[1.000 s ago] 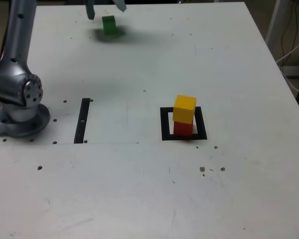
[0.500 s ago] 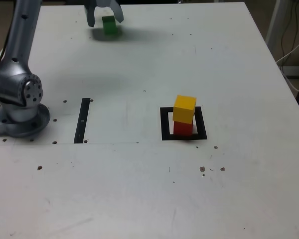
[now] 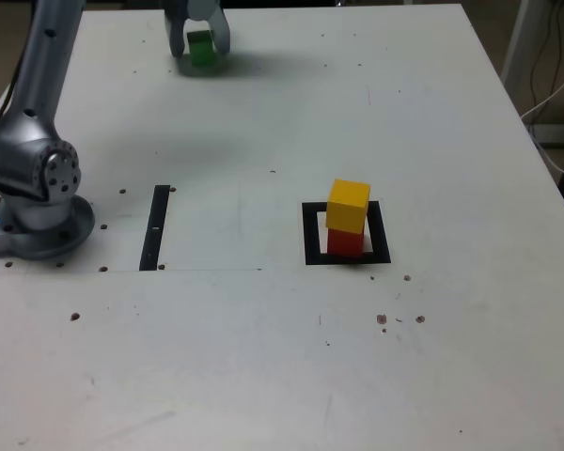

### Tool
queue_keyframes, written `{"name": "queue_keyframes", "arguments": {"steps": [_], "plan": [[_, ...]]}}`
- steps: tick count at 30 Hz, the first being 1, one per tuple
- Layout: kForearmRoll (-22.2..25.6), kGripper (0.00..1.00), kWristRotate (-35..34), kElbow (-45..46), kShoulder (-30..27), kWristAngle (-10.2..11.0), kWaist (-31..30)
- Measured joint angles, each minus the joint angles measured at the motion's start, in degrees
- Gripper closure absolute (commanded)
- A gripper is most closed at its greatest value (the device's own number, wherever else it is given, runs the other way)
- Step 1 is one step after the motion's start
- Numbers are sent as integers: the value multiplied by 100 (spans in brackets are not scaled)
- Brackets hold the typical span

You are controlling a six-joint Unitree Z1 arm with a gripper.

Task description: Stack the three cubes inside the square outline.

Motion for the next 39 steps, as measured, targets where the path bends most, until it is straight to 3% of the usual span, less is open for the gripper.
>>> {"name": "queue_keyframes", "arguments": {"steps": [11, 17, 29, 39], "plan": [[-1, 78, -4, 37, -45, -145, 7], [31, 85, -77, 66, -660, -313, -253], [824, 88, -1076, 628, -1842, -395, -2065], [1316, 88, -2543, 910, -2506, -766, -3975]]}}
